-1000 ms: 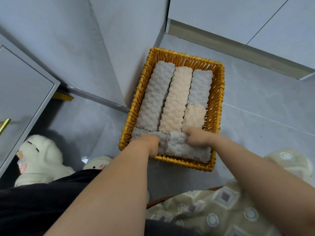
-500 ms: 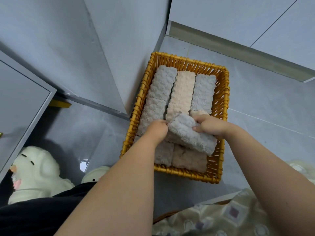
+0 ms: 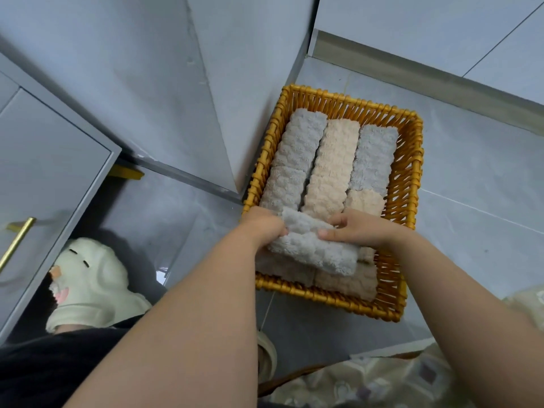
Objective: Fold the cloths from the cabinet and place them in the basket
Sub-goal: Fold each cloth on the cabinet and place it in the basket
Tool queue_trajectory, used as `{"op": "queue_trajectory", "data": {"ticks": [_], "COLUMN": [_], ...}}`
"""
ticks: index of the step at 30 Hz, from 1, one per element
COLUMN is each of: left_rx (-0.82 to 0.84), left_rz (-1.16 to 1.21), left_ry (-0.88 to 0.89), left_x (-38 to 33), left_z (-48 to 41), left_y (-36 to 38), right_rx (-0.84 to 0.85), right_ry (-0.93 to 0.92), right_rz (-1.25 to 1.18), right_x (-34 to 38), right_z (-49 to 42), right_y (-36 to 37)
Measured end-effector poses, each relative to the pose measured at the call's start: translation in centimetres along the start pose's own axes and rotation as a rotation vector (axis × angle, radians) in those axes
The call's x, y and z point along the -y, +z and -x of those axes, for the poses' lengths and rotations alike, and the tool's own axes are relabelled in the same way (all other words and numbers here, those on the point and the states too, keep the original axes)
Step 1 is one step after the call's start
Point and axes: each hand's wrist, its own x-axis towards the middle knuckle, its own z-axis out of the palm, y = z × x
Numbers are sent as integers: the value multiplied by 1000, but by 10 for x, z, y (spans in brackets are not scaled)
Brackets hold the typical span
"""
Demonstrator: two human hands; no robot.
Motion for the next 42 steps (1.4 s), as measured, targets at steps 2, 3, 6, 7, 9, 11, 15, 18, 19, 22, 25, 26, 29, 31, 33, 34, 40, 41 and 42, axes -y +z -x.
{"op": "queue_trajectory", "data": {"ticks": [2, 3, 6, 7, 9, 11, 15, 18, 19, 22, 25, 26, 29, 31, 33, 34, 40, 41, 42], "left_rx": [-67, -100, -148, -153, -155, -172, -371, -390, -321, -118, -70, -58, -19, 4, 20, 32, 177, 179, 161], "left_rz": [-117, -176, -326, -384, -489, -658, -959, -922, -900, -930, -993, -1023, -1138, -1185, -1234, -1259, -1333, -1334, -1333], "left_ry": [21, 33, 58, 51, 27, 13, 185, 382, 405, 376, 392, 397, 393, 393, 382, 370, 237, 235, 244], "left_x": [3, 5, 2, 0, -6, -9, -18, -14, -8, 14, 21, 20, 19, 19, 20, 20, 13, 12, 10], "left_z": [3, 5, 14, 17, 21, 29, 39, 38, 36, 28, 20, 19, 17, 16, 16, 16, 15, 15, 16], "left_y": [0, -1, 0, 1, 1, 0, -3, -6, -6, -1, 6, 7, 11, 14, 17, 18, 23, 23, 23], "right_rx": [54, 71, 16, -22, -87, -139, -188, -184, -226, -424, -605, -608, -405, -338, -341, -342, -289, -279, -272], "right_ry": [32, 40, 45, 44, 47, 35, -8, -17, -4, 0, -239, -308, -280, -211, -176, -165, -151, -165, -177], "right_rz": [1, -34, -275, -356, -398, -304, -242, -221, -130, 156, 342, 395, 572, 638, 658, 667, 590, 574, 556], "right_x": [-6, -8, -11, -12, -10, -6, 7, 17, 18, 14, 11, 13, 17, 15, 12, 11, 2, 0, -2], "right_z": [3, 4, 3, 1, -4, -7, -8, -7, -8, -7, -3, -1, -4, -11, -18, -22, -38, -38, -37], "right_y": [-1, 0, 8, 12, 20, 26, 35, 48, 55, 72, 74, 72, 69, 71, 80, 85, 94, 94, 92]}}
